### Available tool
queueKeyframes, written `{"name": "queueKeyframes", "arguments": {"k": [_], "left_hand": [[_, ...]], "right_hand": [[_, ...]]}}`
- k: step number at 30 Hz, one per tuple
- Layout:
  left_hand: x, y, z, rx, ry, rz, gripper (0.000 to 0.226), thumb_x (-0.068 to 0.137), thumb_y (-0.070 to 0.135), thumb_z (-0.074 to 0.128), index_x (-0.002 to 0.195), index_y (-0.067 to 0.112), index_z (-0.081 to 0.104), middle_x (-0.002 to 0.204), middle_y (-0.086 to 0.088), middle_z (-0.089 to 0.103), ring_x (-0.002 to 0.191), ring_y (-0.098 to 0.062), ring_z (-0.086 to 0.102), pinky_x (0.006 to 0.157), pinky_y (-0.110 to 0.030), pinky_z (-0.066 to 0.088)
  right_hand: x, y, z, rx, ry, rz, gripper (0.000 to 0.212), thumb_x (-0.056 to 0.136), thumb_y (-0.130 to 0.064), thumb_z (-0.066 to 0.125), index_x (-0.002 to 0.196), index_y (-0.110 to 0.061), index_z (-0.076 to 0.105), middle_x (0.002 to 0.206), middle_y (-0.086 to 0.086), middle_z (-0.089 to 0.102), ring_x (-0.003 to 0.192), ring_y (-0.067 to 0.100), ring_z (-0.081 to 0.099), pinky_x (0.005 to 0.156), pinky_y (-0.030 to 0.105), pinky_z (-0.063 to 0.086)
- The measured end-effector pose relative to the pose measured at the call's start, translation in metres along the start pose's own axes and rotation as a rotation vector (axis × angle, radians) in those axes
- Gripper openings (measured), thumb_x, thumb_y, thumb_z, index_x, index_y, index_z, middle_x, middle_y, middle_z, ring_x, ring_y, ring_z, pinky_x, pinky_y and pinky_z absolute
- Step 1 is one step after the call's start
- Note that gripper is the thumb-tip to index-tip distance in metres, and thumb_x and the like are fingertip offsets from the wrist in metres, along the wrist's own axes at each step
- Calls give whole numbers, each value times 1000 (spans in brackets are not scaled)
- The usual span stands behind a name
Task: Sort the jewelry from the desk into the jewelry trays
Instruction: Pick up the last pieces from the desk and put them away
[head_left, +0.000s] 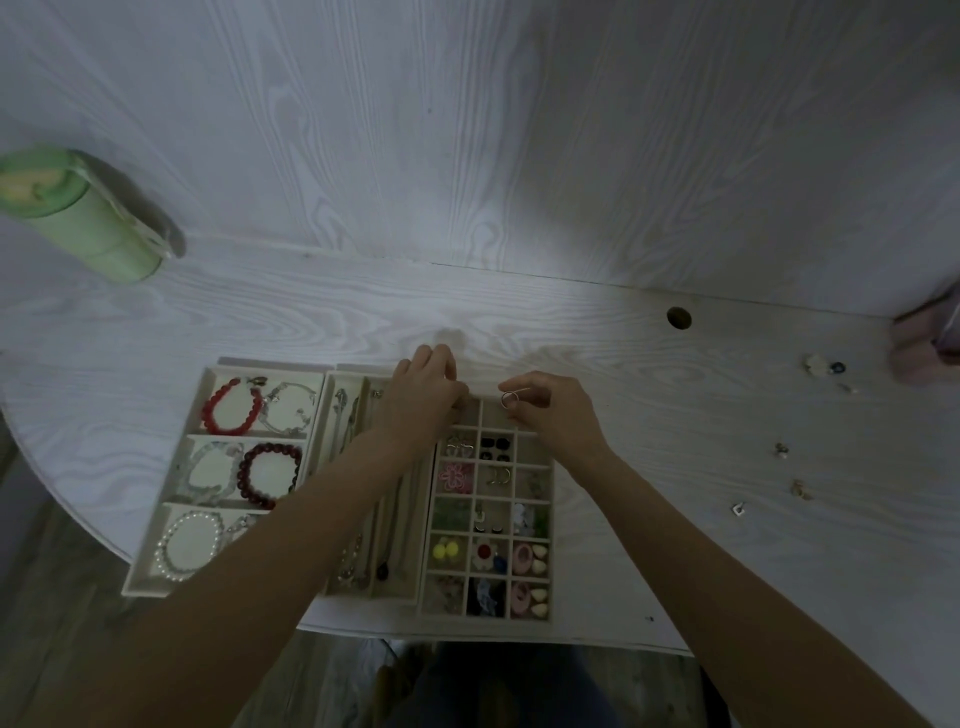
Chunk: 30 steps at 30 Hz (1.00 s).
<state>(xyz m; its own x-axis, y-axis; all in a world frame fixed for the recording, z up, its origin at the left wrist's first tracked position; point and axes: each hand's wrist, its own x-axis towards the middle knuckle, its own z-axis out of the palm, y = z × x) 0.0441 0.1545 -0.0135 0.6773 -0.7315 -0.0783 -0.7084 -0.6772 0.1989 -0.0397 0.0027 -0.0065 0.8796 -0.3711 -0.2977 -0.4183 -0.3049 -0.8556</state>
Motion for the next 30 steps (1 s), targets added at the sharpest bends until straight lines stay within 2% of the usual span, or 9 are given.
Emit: {"name": "queueKeyframes", "arguments": {"k": [3,5,7,11,14,22,24,27,30], "left_hand": [[-10,-12,1,-32,96,7,29,56,1,82,80,16,76,90,-10,56,82,-31,53,63,-31,35],[-16,-21,2,-25,87,18,46,46,-13,78,80,18,77,93,-12,58,81,-33,55,60,-32,40],[-20,-28,1,4,61,56,54,44,-14,76,84,21,77,100,-15,59,87,-35,56,63,-35,46],[-20,-26,-7,62,-6,90,51,63,-4,72,102,29,73,125,-14,53,110,-32,50,82,-41,45],[-18,-20,-8,163,-109,153,45,85,9,56,122,33,62,146,-5,30,130,-25,30,101,-38,32],[-15,-13,-12,301,-188,145,36,97,26,41,130,30,54,150,-6,21,133,-24,25,101,-35,29],[-14,-13,-11,309,-185,145,35,97,27,40,128,27,57,149,-5,22,132,-22,25,101,-35,29],[-14,-13,-11,308,-193,148,35,97,28,39,127,27,58,148,-4,23,131,-22,26,100,-35,29],[-15,-14,-10,309,-192,150,35,95,23,43,126,28,58,148,-5,26,131,-22,28,100,-35,30]], "right_hand": [[1,0,1,-19,-8,19,15,85,-4,68,98,-11,69,86,14,72,71,17,68,78,30,56],[1,0,5,-13,-10,38,13,83,-6,70,94,-12,68,83,15,72,73,20,69,77,32,57],[3,-2,10,-24,-13,44,10,82,-4,71,90,-9,68,80,16,71,74,24,70,75,35,58],[6,-7,21,-121,-25,7,7,83,-2,68,89,-4,70,84,16,71,71,19,66,68,22,53],[6,-8,22,-149,8,-15,7,84,-3,67,87,-6,72,82,12,72,67,16,65,67,17,52],[7,-10,20,-141,27,-13,6,85,-3,67,87,-7,71,81,10,71,61,4,61,58,6,47],[6,-10,20,-148,40,-13,6,85,-5,67,90,-6,70,84,11,71,66,10,64,60,9,49],[7,-12,23,-173,47,-17,6,84,-6,68,90,-5,69,86,13,71,78,21,68,69,23,53],[10,-14,29,-278,13,-59,5,84,-6,67,84,-8,71,86,8,71,79,16,65,78,28,54]]}}
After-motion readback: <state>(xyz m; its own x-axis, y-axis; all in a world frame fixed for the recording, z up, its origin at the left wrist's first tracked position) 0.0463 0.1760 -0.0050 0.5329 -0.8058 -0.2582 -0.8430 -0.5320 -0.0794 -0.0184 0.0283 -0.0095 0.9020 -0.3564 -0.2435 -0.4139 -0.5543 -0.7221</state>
